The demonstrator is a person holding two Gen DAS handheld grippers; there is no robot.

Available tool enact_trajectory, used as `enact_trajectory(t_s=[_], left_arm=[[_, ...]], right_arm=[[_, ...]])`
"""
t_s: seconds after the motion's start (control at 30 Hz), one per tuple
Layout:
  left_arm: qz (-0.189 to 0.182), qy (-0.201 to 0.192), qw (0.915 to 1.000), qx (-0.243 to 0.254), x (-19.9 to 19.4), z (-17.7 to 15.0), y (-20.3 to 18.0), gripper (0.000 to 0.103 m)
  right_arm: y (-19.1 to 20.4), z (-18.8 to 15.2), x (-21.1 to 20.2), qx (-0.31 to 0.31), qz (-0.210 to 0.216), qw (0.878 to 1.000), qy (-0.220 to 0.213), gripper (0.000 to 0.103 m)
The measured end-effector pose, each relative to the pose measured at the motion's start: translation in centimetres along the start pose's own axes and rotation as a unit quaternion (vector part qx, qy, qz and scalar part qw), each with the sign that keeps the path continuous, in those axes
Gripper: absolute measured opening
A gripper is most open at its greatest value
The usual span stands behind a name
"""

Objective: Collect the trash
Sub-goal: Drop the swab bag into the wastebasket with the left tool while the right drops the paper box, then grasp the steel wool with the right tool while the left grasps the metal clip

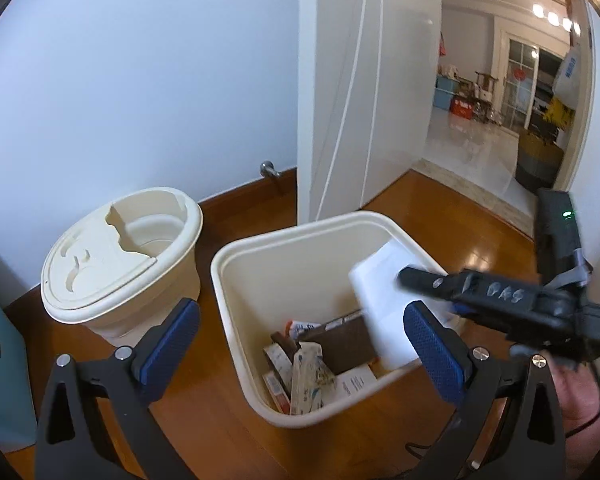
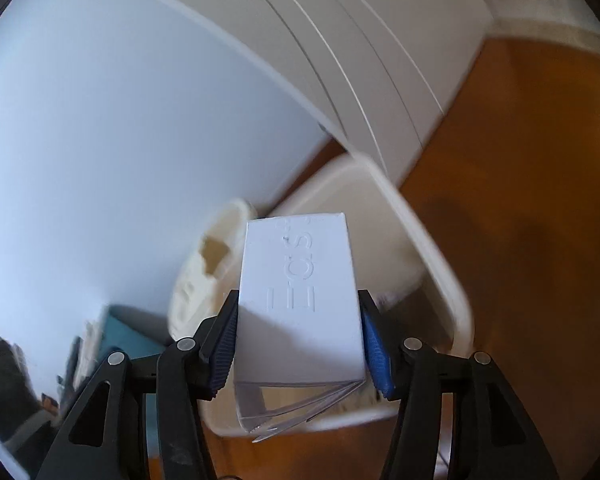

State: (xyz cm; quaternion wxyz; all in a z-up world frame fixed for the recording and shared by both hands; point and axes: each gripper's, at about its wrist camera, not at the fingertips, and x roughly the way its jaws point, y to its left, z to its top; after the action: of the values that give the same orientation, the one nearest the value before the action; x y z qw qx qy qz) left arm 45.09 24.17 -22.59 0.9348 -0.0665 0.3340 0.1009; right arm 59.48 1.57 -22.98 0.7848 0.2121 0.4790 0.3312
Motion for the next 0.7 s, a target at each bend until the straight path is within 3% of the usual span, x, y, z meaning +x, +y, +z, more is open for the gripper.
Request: enact_trajectory(t_s=[0.1,0.2,0.3,0.37,0.43,0.5,0.6,0.67,0.7], left_arm=[[-0.001,-0.013,0.9999,0.002,-0.6,0.3,0.0,0.103],[-0.006,-0.014,0.9999,0.005,-1.0,0.5,-0.5,0.103],[-0.034,0.0,0.9988,0.035,-1.3,0.1,-2.1,0.103],[-0.069,0.019,0.9952,0.066,-1.3,-0.5,-3.9,0.103],[-0.101,0.036,0.9892,0.1,-1.5,-1.2,-6.2,0.103],[-0.131,0.046,0.9804,0.139,-1.9,-1.9,-8.8,0.103],[-0.164,0.053,0.9683,0.181,-2.7,-2.8,-12.0,0.103],[-0.181,0.074,0.9602,0.199,-2.3,-3.5,-13.6,0.103],[-0.187,0.096,0.9554,0.207,-1.7,-4.2,-14.5,0.103]], right_arm=[[-0.4,-0.6,-1.4,-0.009,-0.012,1.0,-0.011,0.06],[-0.9,-0.6,-4.9,0.009,0.009,1.0,-0.029,0.06],[-2.3,-1.9,-11.7,-0.002,0.019,0.999,-0.05,0.061],[-4.9,-4.4,-16.9,-0.009,-0.025,0.998,-0.058,0.072],[-9.1,-7.8,-21.2,0.039,-0.068,0.996,-0.041,0.078],[-14.6,-12.6,-23.9,0.122,-0.104,0.987,0.003,0.078],[-21.2,-19.7,-24.7,0.237,-0.173,0.953,0.067,0.078],[-23.3,-22.9,-23.5,0.239,-0.223,0.939,0.105,0.078],[-23.8,-23.8,-22.2,0.211,-0.244,0.939,0.123,0.078]])
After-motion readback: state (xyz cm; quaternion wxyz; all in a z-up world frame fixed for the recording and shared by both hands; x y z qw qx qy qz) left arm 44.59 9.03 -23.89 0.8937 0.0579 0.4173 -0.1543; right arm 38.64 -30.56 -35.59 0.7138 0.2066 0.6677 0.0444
